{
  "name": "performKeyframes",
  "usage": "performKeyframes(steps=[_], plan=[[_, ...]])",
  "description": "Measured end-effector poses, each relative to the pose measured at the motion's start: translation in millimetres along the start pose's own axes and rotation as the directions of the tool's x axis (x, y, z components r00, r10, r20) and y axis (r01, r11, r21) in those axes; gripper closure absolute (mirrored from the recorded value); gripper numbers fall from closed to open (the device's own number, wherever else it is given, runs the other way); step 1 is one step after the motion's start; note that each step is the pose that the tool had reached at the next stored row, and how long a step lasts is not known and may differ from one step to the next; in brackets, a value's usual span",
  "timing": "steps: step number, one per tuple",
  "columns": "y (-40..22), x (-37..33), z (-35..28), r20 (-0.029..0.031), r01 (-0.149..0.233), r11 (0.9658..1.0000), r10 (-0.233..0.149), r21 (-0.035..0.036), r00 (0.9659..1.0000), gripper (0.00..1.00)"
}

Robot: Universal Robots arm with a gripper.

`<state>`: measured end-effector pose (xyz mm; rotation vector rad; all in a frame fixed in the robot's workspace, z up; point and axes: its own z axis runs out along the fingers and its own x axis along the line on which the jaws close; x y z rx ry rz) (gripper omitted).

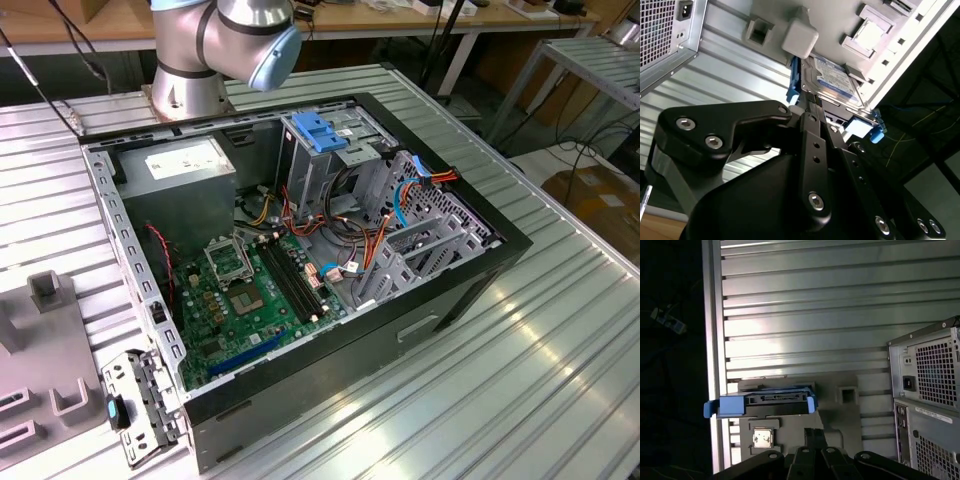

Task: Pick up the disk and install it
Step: 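Reach for the disk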

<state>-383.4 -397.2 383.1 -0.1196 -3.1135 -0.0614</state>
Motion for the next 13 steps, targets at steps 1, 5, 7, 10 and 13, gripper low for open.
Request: performKeyframes(steps=[1, 5, 7, 10, 13], plan=[[0.0, 3.6, 0.0, -0.0001, 0.0, 1.0, 0.0, 0.0001, 1.0, 0.89], [1.2, 23.9, 1.1, -0.002, 0.0, 1.0, 0.0, 0.0002, 1.0, 0.89], [1.5, 30.6, 1.5, -0.0027, 0.0, 1.0, 0.0, 0.0002, 1.0, 0.89], [2.5, 40.5, 2.1, -0.0034, 0.0, 1.0, 0.0, 0.0002, 1.0, 0.89], [4.2, 48.9, 2.8, -0.0037, 0.0, 1.0, 0.0, 0.0003, 1.0, 0.89]])
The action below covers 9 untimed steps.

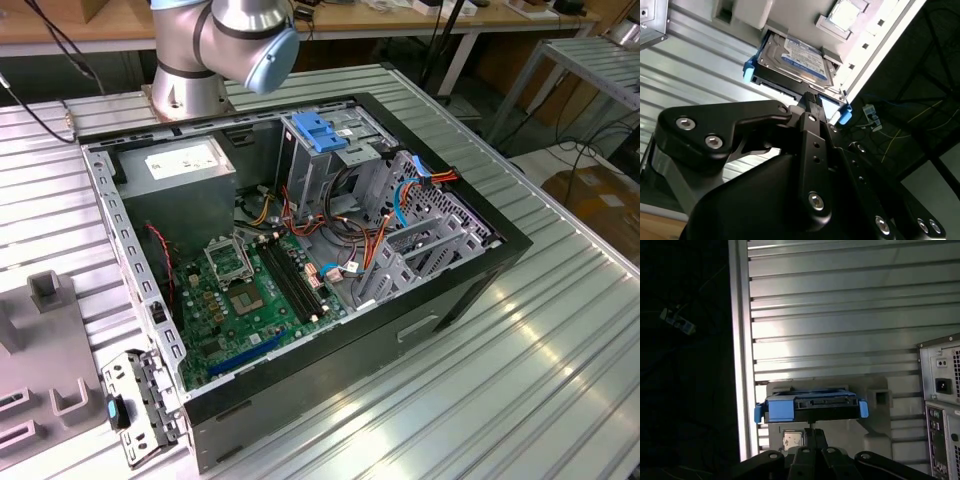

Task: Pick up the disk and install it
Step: 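Reach for the disk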

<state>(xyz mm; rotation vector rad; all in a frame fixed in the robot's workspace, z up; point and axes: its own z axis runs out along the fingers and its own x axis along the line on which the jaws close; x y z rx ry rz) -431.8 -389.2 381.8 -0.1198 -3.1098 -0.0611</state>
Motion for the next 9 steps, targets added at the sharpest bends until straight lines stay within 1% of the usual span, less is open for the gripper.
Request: performKeyframes(steps=[1, 2, 9], plan=[[0.8, 4.2, 0.8, 0.0, 0.0, 1.0, 0.0, 0.0, 1.0, 0.89], [1.3, 6.6, 1.4, 0.0, 0.0, 1.0, 0.0, -0.0001, 1.0, 0.89], [4.3, 17.2, 6.0, -0.0003, 0.007, 1.0, -0.007, 0.0002, 1.0, 0.89]])
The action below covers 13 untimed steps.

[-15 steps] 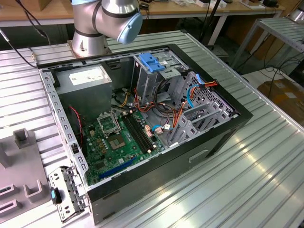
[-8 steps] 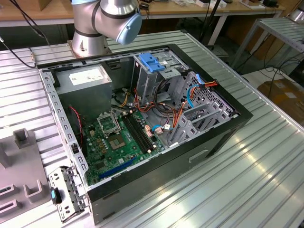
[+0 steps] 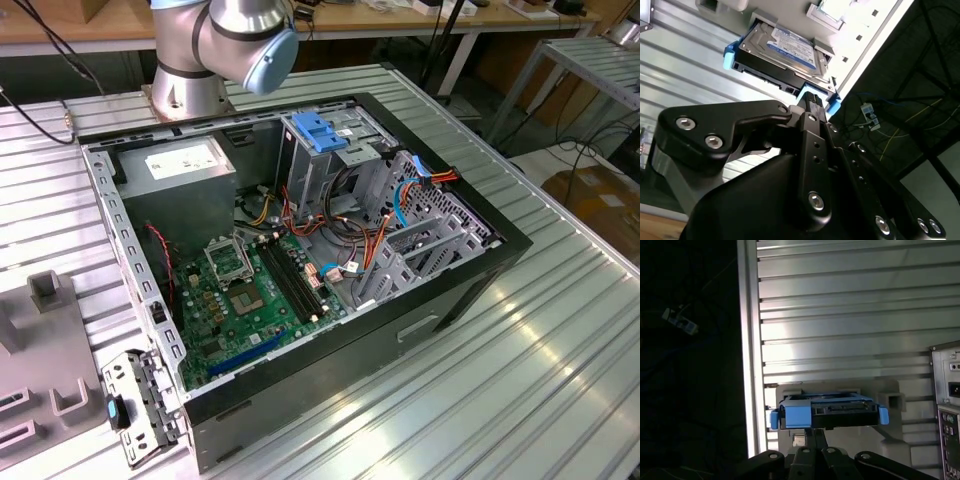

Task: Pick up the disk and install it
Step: 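Reach for the disk, then pick up the disk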

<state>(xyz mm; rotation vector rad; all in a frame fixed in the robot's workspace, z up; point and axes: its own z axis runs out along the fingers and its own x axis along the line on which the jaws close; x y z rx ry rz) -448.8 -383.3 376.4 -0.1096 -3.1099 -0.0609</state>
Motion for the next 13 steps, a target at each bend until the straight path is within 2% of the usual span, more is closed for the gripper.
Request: performKeyframes(steps=[4, 13], plan=[[0.0, 2.8, 0.8, -0.0007, 0.017, 0.9999, -0.016, 0.0005, 0.9999, 0.89], [0.0, 3.0, 1.2, -0.0006, 0.016, 0.9999, -0.016, 0.0005, 0.9999, 0.89]])
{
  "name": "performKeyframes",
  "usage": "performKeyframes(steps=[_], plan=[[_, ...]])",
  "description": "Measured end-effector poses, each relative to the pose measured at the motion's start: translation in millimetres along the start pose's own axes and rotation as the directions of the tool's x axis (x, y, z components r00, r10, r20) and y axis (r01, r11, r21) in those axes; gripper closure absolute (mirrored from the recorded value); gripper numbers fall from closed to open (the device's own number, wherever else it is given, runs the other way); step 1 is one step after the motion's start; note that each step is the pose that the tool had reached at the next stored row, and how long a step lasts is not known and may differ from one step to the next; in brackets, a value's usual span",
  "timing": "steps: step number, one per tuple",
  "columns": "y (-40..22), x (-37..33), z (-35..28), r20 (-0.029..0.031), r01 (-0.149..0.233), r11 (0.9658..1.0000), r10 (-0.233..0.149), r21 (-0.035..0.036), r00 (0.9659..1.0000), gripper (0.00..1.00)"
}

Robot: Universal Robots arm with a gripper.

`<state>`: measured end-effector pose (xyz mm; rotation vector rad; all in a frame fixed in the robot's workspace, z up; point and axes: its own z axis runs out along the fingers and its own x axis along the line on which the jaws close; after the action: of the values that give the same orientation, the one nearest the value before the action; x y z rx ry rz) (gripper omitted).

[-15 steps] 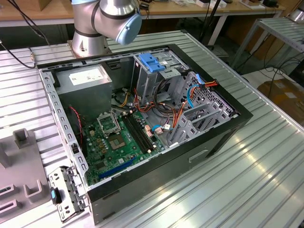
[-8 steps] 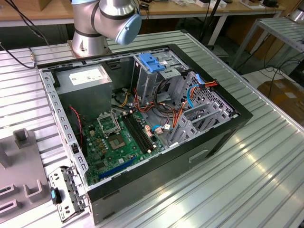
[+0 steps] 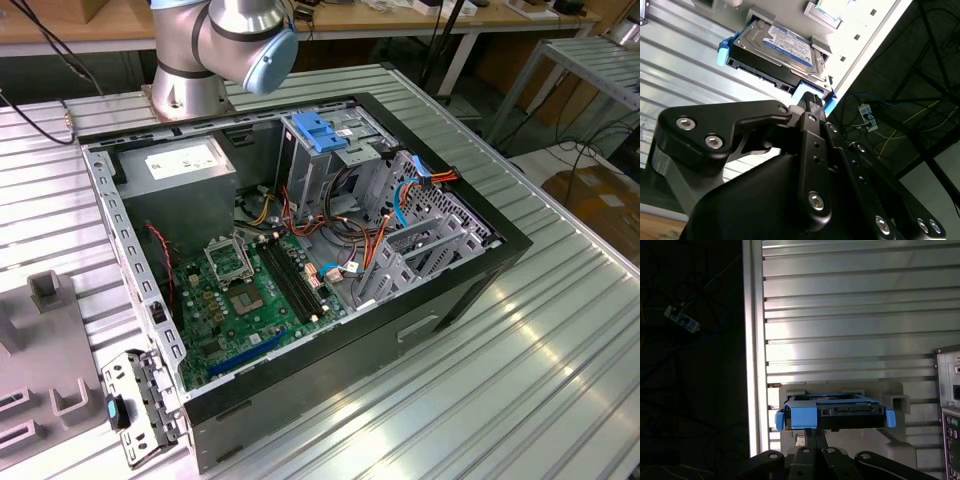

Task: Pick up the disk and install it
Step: 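Pick up the disk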

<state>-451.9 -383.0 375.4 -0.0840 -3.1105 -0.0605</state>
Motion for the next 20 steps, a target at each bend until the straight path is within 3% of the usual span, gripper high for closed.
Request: performKeyframes(steps=[7, 10, 14, 16, 19, 20], plan=[[0.0, 0.1, 0.1, -0.0004, 0.01, 0.9999, -0.01, 0.0001, 0.9999, 0.89], [0.0, 0.1, 0.1, -0.0013, 0.037, 0.9993, -0.037, 0.0006, 0.9993, 0.89], [0.0, 0.0, 0.1, -0.0037, 0.094, 0.9956, -0.094, 0.0022, 0.9956, 0.89], [0.0, 0.0, 0.1, -0.0054, 0.135, 0.9909, -0.135, 0.0033, 0.9909, 0.89], [0.0, 0.1, 0.0, -0.0083, 0.2, 0.9799, -0.2, 0.0049, 0.9799, 0.89], [0.0, 0.0, 0.0, -0.0096, 0.228, 0.9736, -0.228, 0.0055, 0.9735, 0.89]])
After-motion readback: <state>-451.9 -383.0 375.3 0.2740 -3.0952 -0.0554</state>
